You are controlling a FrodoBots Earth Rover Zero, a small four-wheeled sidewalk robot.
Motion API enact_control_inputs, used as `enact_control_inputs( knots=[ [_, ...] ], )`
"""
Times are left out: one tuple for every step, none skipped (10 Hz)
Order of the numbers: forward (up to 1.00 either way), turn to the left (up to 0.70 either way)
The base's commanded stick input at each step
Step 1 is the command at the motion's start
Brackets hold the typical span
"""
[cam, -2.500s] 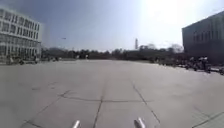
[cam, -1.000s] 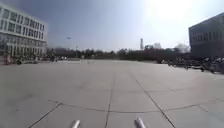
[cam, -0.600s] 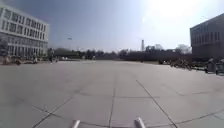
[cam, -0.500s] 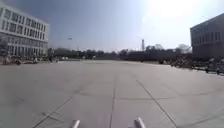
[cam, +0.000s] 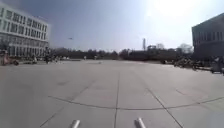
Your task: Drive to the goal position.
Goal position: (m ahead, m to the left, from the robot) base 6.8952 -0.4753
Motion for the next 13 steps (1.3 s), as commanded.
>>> enact_control_inputs(
  knots=[
    [0.7,0.0],
    [0.7,0.0],
    [0.7,0.0],
    [0.7,0.0],
    [0.7,0.0],
    [0.7,0.0],
    [0.7,0.0],
    [0.7,0.0],
    [0.7,0.0],
    [0.7,0.0],
    [0.7,0.0],
    [0.7,0.0],
    [0.7,0.0]
  ],
)
